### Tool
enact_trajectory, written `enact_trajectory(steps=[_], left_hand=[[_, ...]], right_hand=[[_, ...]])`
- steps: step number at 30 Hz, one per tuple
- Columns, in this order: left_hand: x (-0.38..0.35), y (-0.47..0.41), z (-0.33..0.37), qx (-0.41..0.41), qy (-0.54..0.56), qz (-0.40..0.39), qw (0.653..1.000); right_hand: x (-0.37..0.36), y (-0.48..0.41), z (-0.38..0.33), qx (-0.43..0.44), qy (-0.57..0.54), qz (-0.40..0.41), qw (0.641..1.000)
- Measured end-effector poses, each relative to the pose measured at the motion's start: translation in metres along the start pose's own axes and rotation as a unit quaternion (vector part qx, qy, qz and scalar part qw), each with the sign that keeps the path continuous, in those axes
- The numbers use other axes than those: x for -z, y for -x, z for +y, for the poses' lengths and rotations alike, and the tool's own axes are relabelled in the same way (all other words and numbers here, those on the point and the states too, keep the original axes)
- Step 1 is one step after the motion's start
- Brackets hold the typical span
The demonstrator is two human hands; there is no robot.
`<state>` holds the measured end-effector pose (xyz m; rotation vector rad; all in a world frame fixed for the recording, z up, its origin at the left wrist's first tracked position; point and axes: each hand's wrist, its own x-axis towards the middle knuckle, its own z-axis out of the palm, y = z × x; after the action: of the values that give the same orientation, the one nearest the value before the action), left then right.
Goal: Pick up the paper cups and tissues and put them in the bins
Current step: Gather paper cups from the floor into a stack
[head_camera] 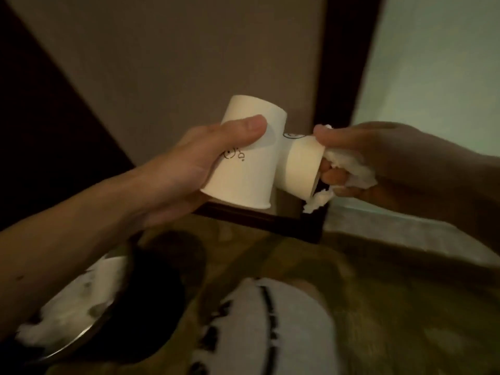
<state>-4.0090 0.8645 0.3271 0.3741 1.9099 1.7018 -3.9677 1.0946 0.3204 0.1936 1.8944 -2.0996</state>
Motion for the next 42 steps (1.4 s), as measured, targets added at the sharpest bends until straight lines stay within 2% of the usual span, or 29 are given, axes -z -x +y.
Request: enact_trajectory(steps=[4,9,13,17,19,22,25,29,32,37,38,40,42], left_hand=[[0.087,0.072,0.003,-0.017,0.001,0.148,0.989],[0.163,0.153,-0.032,-0.017,-0.009,0.276,0.961],[0.201,0.195,-0.084,0.003,-0.005,0.304,0.953],[0.218,0.207,-0.143,0.056,0.040,0.293,0.954],[0.221,0.208,-0.167,0.080,0.057,0.277,0.956],[0.224,0.204,-0.190,0.093,0.060,0.325,0.939],[0.224,0.200,-0.207,0.090,0.036,0.394,0.914],[0.220,0.196,-0.220,0.116,-0.097,0.491,0.858],[0.211,0.192,-0.232,0.116,-0.211,0.490,0.837],[0.207,0.187,-0.234,0.015,-0.351,0.504,0.789],[0.209,0.184,-0.230,-0.006,-0.369,0.492,0.788],[0.212,0.175,-0.221,-0.028,-0.382,0.443,0.811],[0.215,0.163,-0.213,-0.034,-0.381,0.406,0.830]], right_hand=[[-0.115,-0.052,-0.008,0.055,0.030,-0.091,0.994],[-0.238,-0.094,0.026,0.044,0.044,-0.174,0.983],[-0.299,-0.110,0.078,0.050,0.107,-0.206,0.971],[-0.324,-0.120,0.124,0.031,0.180,-0.231,0.956],[-0.326,-0.124,0.141,0.025,0.263,-0.246,0.932],[-0.327,-0.127,0.151,0.013,0.359,-0.271,0.893],[-0.332,-0.131,0.147,-0.001,0.364,-0.235,0.901],[-0.337,-0.142,0.140,0.112,0.366,-0.176,0.907],[-0.338,-0.151,0.136,0.159,0.348,-0.120,0.916],[-0.337,-0.167,0.129,0.182,0.299,-0.021,0.936],[-0.337,-0.170,0.128,0.173,0.283,-0.017,0.943],[-0.337,-0.174,0.128,0.152,0.271,-0.025,0.950],[-0.336,-0.175,0.132,0.132,0.305,-0.047,0.942]])
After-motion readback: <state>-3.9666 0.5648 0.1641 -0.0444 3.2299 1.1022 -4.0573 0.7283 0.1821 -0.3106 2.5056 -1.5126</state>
